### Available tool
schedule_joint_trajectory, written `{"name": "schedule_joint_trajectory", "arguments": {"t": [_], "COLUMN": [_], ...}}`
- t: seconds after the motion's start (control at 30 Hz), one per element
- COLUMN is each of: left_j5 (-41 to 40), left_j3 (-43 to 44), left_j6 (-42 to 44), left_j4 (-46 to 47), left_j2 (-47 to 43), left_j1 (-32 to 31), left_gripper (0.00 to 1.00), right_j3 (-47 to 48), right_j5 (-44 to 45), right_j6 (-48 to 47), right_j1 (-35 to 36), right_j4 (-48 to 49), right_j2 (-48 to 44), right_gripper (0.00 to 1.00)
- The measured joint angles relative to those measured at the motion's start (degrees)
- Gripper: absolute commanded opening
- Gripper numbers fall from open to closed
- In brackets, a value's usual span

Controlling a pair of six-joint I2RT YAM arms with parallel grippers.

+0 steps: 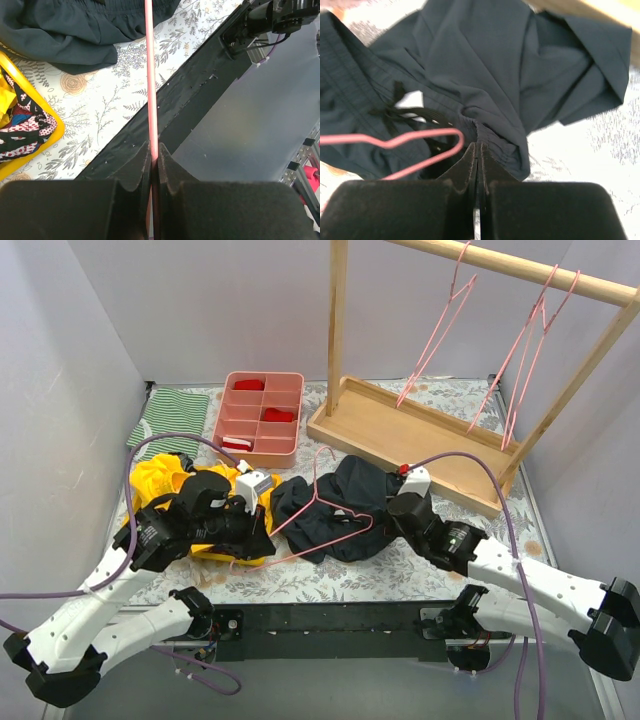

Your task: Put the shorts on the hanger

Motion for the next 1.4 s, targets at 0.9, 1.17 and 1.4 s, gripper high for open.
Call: {"name": "schedule_joint_trajectory", "arguments": {"t": [0.9, 1.17, 1.4], "left_j5": [-12.8, -15.3, -17.1], "left_j3": [-8.4, -16.3, -17.7], "left_j6": [-4.7, -6.7, -6.9], "left_j4": [23.8, 37.0, 44.6], "left_j2": [-15.1, -17.1, -22.1], "left_j1": [0.0, 0.0, 0.0], "left_gripper": [0.00, 0.00, 0.00], "right_j3": [44.3, 54.5, 55.7], "right_j5": [2.5, 3.6, 8.3], "right_j6": [-18.6, -23.9, -25.8], "right_j1": [10.1, 20.1, 21.9], "right_j4": [1.2, 0.7, 0.4], "right_j2": [20.3, 27.0, 26.2], "right_gripper": [0.01, 0.01, 0.57]}}
